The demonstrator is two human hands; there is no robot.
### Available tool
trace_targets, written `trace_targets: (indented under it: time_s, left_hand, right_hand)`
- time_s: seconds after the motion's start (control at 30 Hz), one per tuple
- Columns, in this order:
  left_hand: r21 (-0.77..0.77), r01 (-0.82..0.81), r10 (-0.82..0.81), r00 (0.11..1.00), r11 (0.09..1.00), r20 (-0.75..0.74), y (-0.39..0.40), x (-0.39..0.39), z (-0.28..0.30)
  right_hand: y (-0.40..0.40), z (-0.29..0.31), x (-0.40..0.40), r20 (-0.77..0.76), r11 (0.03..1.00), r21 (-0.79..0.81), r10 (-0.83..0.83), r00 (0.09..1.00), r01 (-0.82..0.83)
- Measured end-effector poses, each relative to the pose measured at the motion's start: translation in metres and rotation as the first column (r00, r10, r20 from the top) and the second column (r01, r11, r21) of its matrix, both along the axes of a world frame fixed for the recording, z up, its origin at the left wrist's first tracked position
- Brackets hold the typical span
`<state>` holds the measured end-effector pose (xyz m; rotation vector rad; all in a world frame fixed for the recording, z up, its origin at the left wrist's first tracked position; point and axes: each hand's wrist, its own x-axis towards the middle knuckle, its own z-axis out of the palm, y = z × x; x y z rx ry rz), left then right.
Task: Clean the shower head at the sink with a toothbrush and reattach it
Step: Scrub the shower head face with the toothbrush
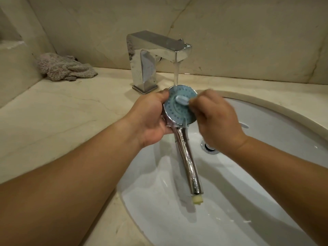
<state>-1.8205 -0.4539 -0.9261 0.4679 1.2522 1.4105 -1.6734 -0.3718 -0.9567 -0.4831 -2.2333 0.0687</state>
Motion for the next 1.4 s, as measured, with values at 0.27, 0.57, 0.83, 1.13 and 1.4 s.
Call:
trace_targets:
  time_s: [0.27,0.57,0.83,1.13,1.4]
  left_hand:
    - [0.001,-0.04,0.04,0.999,0.999,-0.01,0.0,0.0,0.0]
    - [0.0,-0.026,0.026,0.999,1.0,-0.029,-0.001,0.004,0.001]
    - [0.018,0.009,-0.009,0.999,1.0,-0.036,-0.003,0.007,0.003]
    - [0.023,-0.048,0.049,0.998,0.999,-0.025,-0.004,0.005,0.003]
    - [0.044,-0.091,0.093,0.994,0.995,-0.052,-0.002,0.004,0.004]
  right_hand:
    - [0.002,-0.004,0.002,0.022,1.0,0.003,-0.001,1.0,0.001]
    - [-0.007,-0.009,-0.002,0.083,0.997,0.039,0.065,0.994,-0.069]
    - [-0.007,0.0,-0.006,0.132,0.99,0.115,0.065,0.989,-0.08]
    - [-0.001,-0.003,-0.001,0.182,0.985,0.147,0.064,0.981,-0.092]
    - [0.001,-0.006,0.001,0.186,0.986,0.143,0.057,0.981,-0.084]
